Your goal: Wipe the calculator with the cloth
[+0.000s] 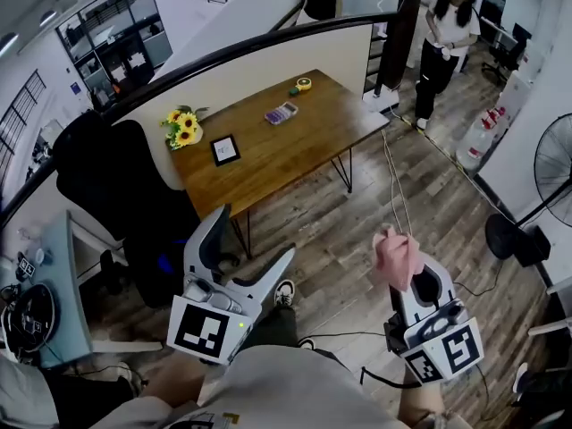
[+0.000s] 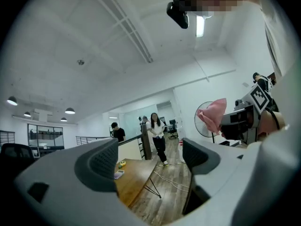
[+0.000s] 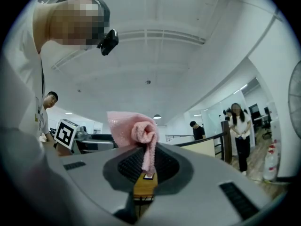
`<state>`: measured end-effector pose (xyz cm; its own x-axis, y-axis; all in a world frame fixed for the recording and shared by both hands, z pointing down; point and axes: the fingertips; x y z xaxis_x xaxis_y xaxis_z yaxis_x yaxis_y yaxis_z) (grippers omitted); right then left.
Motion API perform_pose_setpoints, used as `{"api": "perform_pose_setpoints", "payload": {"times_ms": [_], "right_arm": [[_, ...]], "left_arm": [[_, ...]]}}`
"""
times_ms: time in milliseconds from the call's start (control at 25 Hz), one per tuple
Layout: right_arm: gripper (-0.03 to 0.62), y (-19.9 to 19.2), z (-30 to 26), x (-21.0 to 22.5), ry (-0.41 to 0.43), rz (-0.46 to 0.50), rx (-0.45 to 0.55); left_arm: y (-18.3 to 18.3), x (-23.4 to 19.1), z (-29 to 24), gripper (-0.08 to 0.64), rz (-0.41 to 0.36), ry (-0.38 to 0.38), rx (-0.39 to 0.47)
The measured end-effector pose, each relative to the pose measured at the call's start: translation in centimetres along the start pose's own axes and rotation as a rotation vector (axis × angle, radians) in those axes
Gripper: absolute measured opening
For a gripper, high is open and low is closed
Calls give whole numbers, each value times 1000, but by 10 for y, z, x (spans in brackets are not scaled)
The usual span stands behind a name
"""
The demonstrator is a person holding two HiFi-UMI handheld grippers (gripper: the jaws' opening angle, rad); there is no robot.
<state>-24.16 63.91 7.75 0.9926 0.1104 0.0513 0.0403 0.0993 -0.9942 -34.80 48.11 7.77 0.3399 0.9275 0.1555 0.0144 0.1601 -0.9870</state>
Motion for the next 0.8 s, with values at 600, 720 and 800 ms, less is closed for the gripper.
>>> {"api": "perform_pose_setpoints", "payload": {"times_ms": [600,720,800], "right_arm": [[41,-22,-66,47,3,8,-55],[41,-25,-93,62,-5,33,-75],[41,-26,-114,72,-8,36,-86]], "left_arm": [[-36,-30,-74,455,-18,4,-27],[-45,-47,-101,454,-58,9,-44],[-48,-60,-120,454,-52,10,-42]]}}
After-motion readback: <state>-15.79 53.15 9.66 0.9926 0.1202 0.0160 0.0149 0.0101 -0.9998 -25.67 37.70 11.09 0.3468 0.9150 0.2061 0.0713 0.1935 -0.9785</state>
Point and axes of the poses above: the fingertips, and each gripper's own axes: z backward along the fingers, x to its right, y out of its top, and after that the axes turned 4 degrees about y, right-handed
